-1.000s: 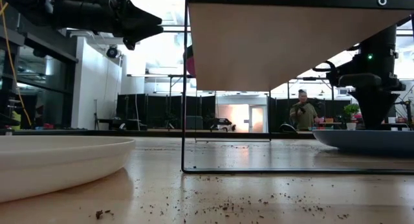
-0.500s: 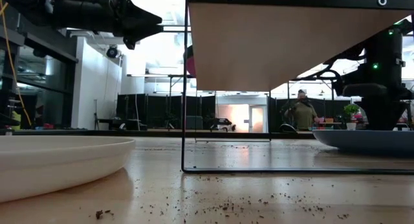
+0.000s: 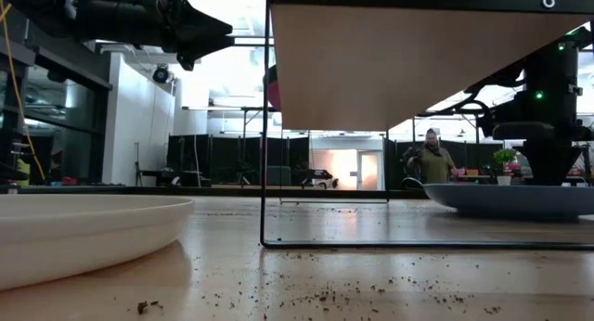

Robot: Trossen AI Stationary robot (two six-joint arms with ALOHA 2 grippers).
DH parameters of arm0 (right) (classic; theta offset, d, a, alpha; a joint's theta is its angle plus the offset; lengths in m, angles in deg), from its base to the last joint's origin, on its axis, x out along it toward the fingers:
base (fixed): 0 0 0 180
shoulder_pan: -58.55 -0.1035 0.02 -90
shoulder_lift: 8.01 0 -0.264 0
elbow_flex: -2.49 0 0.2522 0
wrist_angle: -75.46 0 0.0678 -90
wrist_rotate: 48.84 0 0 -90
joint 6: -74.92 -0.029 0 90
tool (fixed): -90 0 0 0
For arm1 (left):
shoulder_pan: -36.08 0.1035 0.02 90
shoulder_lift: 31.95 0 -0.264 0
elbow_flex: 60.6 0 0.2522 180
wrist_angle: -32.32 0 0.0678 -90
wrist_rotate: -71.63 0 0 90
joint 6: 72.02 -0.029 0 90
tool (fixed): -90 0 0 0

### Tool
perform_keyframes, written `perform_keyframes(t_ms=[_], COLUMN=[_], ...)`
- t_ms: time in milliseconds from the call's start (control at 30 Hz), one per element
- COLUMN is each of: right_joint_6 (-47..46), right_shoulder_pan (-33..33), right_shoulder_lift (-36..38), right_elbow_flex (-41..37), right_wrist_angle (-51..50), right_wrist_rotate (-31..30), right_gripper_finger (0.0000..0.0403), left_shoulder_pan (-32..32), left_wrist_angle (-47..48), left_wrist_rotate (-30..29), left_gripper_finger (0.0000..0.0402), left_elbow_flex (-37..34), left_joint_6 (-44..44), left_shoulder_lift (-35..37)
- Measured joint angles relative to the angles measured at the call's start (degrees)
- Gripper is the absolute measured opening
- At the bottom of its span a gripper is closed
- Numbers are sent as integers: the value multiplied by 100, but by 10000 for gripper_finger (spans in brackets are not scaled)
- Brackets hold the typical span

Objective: Place and stack plates onto a shelf
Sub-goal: Stack the blue plate on top of the orange plate

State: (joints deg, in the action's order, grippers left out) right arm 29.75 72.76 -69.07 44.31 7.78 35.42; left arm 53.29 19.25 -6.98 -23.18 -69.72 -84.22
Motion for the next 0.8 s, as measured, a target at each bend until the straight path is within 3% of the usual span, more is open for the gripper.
perform_keyframes(t_ms=[300, 633, 800], right_joint_6=[-133, -498, -407], right_shoulder_pan=[-2, -2, -2], right_shoulder_lift=[2, 2, 5], right_elbow_flex=[790, 3080, 4280], right_wrist_angle=[-1121, -3240, -3591], right_wrist_rotate=[-373, -2198, -2891], right_gripper_finger=[0, 0, 0], left_shoulder_pan=[0, 1, 0], left_wrist_angle=[-5, -7, -5], left_wrist_rotate=[-17, -26, -26], left_gripper_finger=[145, 145, 145], left_elbow_flex=[0, 0, 0], left_joint_6=[-50, -115, -146], left_shoulder_lift=[0, 0, 0])
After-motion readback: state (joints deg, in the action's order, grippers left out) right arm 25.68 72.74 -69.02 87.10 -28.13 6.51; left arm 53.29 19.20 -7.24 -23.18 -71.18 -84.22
